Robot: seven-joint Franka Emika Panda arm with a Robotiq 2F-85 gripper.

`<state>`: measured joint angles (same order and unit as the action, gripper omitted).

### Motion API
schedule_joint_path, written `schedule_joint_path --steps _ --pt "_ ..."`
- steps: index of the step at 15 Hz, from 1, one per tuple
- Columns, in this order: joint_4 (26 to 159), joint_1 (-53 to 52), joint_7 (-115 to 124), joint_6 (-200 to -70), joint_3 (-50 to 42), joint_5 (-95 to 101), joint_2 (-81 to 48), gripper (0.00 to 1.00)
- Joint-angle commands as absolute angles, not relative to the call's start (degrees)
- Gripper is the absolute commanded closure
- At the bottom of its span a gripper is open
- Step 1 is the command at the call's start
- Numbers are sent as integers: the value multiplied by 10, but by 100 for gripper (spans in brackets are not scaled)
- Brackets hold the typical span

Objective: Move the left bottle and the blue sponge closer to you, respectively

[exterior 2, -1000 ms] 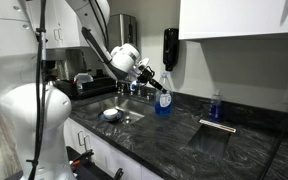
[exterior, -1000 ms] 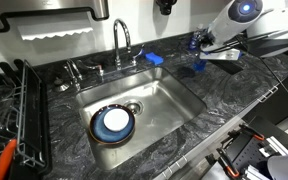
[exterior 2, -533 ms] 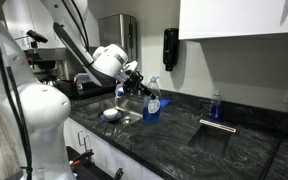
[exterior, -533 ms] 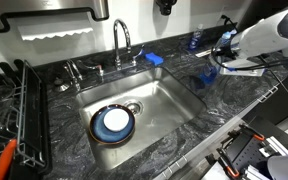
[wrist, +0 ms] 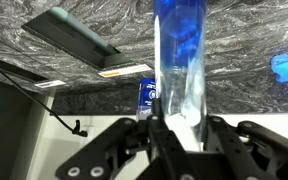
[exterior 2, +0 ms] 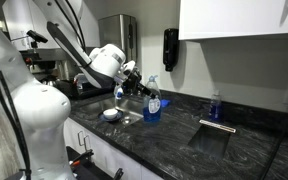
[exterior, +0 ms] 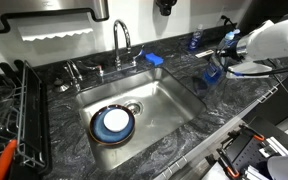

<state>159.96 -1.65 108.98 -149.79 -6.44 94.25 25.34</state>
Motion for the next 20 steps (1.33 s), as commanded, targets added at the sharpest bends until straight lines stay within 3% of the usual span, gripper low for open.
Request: schedule_joint_path --steps 1,16,17,18,20 --pt "1600 -10 1073 -1519 -70 986 251 92" --pt "1586 -13 1097 -1578 -119 1076 188 92" --pt "1587 -11 1089 -1580 -122 1072 191 43" --pt "1587 -12 1090 -1581 -123 1072 191 42" --pt "1589 -12 1082 -1583 -126 1062 195 31"
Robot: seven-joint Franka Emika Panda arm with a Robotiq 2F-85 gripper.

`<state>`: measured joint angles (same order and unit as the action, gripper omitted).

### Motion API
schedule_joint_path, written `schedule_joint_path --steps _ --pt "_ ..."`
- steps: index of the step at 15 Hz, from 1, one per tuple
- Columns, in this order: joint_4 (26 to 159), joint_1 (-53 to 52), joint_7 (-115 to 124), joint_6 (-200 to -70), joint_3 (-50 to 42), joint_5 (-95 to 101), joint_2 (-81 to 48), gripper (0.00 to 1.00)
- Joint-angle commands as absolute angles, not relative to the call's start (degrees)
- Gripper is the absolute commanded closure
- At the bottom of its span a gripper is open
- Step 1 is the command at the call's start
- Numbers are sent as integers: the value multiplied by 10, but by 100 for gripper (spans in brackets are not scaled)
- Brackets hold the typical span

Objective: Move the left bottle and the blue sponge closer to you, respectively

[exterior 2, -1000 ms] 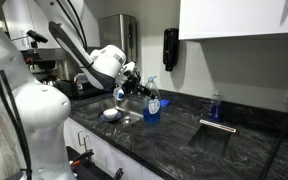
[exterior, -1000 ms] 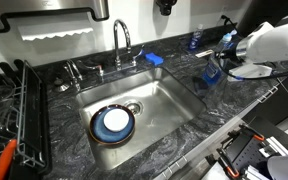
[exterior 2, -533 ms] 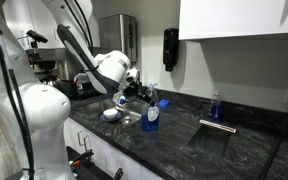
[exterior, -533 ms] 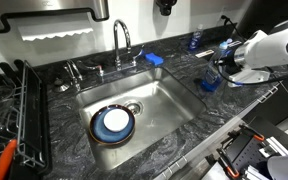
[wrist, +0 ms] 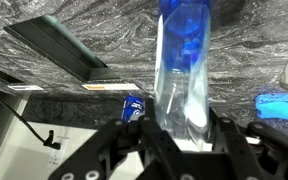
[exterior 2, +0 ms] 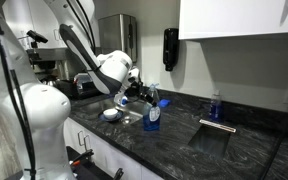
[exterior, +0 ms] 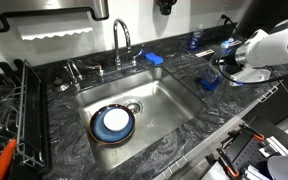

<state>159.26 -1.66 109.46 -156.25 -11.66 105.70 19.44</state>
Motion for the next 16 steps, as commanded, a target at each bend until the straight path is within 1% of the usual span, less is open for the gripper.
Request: schedule_joint_path --steps 1,4,5,7,10,13,16 --pt "1590 -12 1081 -1581 -126 1059 197 23" --pt "1592 -8 1053 -1584 -128 1021 199 2" --pt "1592 -8 1041 -1581 -128 1001 196 0" --pt "1592 -8 994 -1581 -132 936 198 0" --pt "1591 1 875 -1591 -132 771 194 0" --pt "1590 -67 751 -1568 -200 613 197 0" --pt "1590 -178 637 -1507 -288 459 236 0"
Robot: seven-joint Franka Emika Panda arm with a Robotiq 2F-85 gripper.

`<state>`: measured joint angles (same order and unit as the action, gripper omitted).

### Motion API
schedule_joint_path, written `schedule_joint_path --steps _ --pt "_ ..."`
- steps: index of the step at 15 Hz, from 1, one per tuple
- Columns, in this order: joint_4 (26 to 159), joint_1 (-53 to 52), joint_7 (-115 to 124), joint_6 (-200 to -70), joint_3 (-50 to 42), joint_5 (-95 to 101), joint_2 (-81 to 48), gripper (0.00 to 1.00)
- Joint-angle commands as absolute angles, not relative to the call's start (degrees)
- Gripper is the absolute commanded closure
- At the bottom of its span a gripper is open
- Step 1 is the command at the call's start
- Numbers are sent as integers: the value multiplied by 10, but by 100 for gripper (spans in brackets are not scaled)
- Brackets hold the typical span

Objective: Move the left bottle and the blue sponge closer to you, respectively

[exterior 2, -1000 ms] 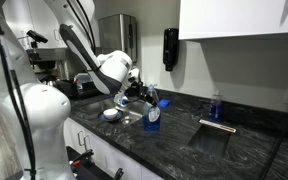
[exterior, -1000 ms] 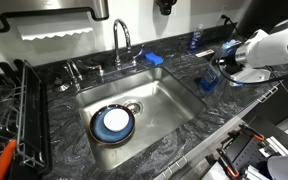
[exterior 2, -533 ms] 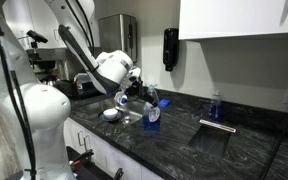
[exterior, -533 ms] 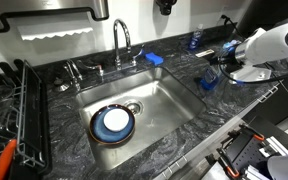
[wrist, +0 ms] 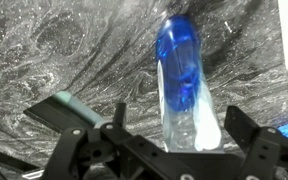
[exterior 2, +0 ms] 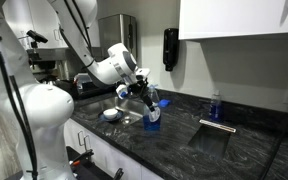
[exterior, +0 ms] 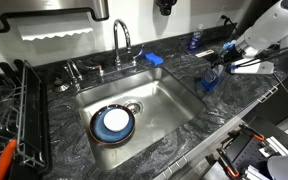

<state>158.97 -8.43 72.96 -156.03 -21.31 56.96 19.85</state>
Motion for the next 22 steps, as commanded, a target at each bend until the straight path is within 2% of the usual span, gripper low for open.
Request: schedule_joint_path --steps 1,3,6,10,16,22 --pt "1587 -195 603 -1474 -290 407 262 0" --pt "1559 -221 555 -1408 -285 325 285 0" --pt "1520 -108 465 -1355 -135 173 287 0" --pt "1459 -33 424 -1310 -34 120 275 0" --pt "1407 23 402 -1385 53 175 202 0" --pt "1347 57 405 -1544 84 330 62 0"
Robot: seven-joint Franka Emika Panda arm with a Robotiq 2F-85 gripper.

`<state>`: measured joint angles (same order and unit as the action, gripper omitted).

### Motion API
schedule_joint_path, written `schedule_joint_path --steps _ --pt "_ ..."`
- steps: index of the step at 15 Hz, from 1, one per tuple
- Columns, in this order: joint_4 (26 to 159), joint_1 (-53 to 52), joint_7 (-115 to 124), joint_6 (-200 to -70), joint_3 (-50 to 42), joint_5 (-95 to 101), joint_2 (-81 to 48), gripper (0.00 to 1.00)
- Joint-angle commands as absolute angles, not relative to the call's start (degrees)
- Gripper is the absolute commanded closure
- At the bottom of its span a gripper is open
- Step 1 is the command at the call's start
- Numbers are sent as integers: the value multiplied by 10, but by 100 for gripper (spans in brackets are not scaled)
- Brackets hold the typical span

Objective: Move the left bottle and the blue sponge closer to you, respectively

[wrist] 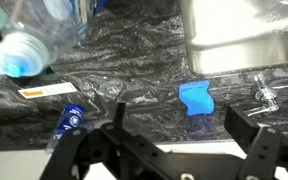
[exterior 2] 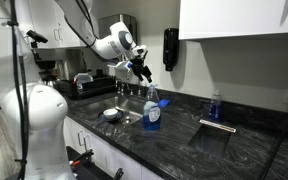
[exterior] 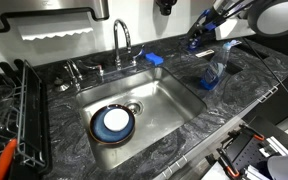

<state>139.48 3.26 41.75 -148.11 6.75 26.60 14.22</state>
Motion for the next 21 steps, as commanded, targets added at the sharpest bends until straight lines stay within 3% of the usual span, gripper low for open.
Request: schedule_joint_path --steps 1,9,21 --pt "1329 56 403 -1567 82 356 35 0" --pt "1305 40 412 -1574 71 377 -5 0" --pt "1235 54 232 -1738 100 315 -155 0"
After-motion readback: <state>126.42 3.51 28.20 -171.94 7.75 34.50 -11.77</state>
